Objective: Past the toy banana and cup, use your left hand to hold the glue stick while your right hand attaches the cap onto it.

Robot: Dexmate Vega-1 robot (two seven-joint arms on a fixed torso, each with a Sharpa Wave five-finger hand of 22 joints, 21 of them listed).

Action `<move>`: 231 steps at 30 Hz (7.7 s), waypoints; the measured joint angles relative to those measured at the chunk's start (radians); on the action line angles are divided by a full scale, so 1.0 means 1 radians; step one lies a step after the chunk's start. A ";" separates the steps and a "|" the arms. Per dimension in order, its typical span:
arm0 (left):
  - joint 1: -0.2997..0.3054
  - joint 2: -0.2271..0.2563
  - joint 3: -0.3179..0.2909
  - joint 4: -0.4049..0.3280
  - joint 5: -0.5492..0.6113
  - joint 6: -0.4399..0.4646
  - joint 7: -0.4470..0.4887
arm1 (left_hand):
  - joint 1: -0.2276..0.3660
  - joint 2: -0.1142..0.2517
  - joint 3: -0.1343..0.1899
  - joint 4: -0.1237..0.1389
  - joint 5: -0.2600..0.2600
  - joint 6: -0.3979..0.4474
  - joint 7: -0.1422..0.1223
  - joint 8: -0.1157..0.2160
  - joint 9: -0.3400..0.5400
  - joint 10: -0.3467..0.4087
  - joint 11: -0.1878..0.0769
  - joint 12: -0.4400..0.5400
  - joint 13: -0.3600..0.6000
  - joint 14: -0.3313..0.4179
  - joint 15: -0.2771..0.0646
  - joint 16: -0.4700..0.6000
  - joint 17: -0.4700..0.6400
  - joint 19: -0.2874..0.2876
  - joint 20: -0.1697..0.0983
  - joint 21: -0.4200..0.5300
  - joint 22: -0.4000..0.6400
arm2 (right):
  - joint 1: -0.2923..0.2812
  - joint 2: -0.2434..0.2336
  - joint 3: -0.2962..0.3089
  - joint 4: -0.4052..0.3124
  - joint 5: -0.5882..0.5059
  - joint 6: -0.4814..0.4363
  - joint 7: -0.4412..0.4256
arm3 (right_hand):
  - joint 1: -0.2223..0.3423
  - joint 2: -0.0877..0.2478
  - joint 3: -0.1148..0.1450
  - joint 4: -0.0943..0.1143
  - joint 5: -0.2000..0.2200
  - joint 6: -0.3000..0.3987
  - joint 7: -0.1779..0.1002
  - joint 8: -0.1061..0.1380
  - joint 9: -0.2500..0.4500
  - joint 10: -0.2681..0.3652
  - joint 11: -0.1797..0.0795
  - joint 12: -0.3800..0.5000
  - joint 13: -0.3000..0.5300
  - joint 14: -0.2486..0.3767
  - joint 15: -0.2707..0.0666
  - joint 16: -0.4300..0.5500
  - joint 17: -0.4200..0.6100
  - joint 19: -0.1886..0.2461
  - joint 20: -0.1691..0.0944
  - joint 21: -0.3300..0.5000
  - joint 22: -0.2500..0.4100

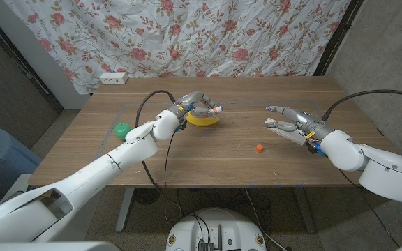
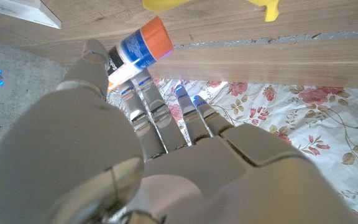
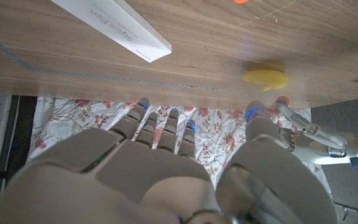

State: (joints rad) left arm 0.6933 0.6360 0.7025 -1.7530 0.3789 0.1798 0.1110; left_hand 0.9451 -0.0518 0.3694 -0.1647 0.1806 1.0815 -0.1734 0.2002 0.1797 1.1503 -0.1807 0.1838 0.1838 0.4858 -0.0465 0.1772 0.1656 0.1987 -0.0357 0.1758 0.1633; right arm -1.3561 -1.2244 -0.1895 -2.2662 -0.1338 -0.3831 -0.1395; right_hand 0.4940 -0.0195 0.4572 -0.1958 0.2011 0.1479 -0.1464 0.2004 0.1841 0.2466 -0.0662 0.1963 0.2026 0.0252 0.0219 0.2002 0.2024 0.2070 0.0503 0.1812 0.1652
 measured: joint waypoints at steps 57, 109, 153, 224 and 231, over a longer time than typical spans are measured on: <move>-0.007 -0.089 -0.017 0.145 -0.161 -0.167 0.120 | -0.012 0.012 -0.006 -0.001 0.000 0.000 0.000 -0.011 0.000 -0.009 -0.009 -0.001 -0.001 0.000 0.000 0.001 -0.002 -0.011 0.000 0.000 0.000 | 0.268 -0.069 -0.321 -0.088 -0.367 -0.179 0.414 | 0.154 -0.080 0.015 0.015 -0.013 0.097 0.010 0.041 0.000 0.102 -0.077 0.019 0.000 0.063 -0.042 0.031 -0.003 0.042 -0.013 0.008 0.000; -0.008 -0.086 0.001 0.166 -0.195 -0.177 0.087 | -0.017 0.017 -0.006 -0.001 0.000 -0.006 0.006 -0.014 0.000 -0.014 -0.014 -0.003 -0.001 0.000 0.000 0.001 -0.002 -0.016 -0.005 0.000 0.000 | 0.286 0.104 -0.414 0.015 -0.681 -0.143 0.513 | 0.271 -0.095 0.015 0.021 -0.012 0.291 -0.065 0.092 0.000 0.311 -0.139 0.035 0.000 0.216 -0.063 0.070 -0.004 0.126 -0.047 0.008 -0.002; -0.014 -0.079 0.000 0.179 -0.197 -0.187 0.074 | -0.017 0.017 -0.007 -0.002 0.001 -0.009 0.009 -0.009 0.000 -0.014 -0.014 0.002 -0.001 0.000 0.000 0.001 -0.002 -0.016 -0.005 0.000 0.000 | 0.257 0.165 -0.405 0.059 -0.825 -0.111 0.476 | 0.391 -0.085 -0.032 0.032 0.021 0.513 -0.074 0.156 0.014 0.533 -0.154 0.020 -0.008 0.349 -0.062 0.093 -0.005 0.196 -0.074 0.008 0.000; -0.027 -0.085 0.009 0.206 -0.195 -0.200 0.060 | -0.022 0.022 -0.013 -0.008 0.000 -0.009 0.009 -0.008 0.000 -0.003 -0.018 0.002 0.000 0.000 0.000 0.001 -0.002 -0.016 -0.005 0.000 0.000 | 0.234 0.184 -0.362 0.089 -0.809 -0.070 0.377 | 0.531 -0.010 -0.122 0.050 0.023 0.739 -0.074 0.213 0.015 0.754 -0.157 0.015 -0.005 0.470 -0.070 0.144 0.023 0.230 -0.095 0.008 0.000; -0.037 -0.097 0.016 0.228 -0.202 -0.220 0.053 | -0.022 0.022 -0.013 -0.008 -0.001 -0.009 0.009 -0.008 0.000 -0.003 -0.018 0.001 0.000 0.000 0.000 0.001 -0.002 -0.016 -0.005 0.000 0.000 | 0.228 0.190 -0.343 0.076 -0.785 -0.098 0.366 | 0.526 -0.005 -0.122 0.049 0.023 0.740 -0.076 0.212 0.013 0.757 -0.154 0.011 -0.005 0.470 -0.070 0.144 0.023 0.230 -0.095 0.008 0.000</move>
State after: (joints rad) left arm 0.6563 0.5393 0.7186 -1.5254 0.1766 -0.0405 0.1639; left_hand 0.9227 -0.0293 0.3566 -0.1725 0.1794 1.0724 -0.1643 0.1925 0.1798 1.1469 -0.1984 0.1847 0.1836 0.4858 -0.0464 0.1780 0.1634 0.1825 -0.0411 0.1758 0.1633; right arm -1.1277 -1.0341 -0.5322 -2.1906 -0.9189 -0.4815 0.2262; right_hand 1.0197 -0.0244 0.3353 -0.1463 0.2243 0.8883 -0.2221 0.4121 0.1972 1.0040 -0.2198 0.2070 0.1977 0.4951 -0.0482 0.3443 0.2256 0.4374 -0.0446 0.1891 0.1651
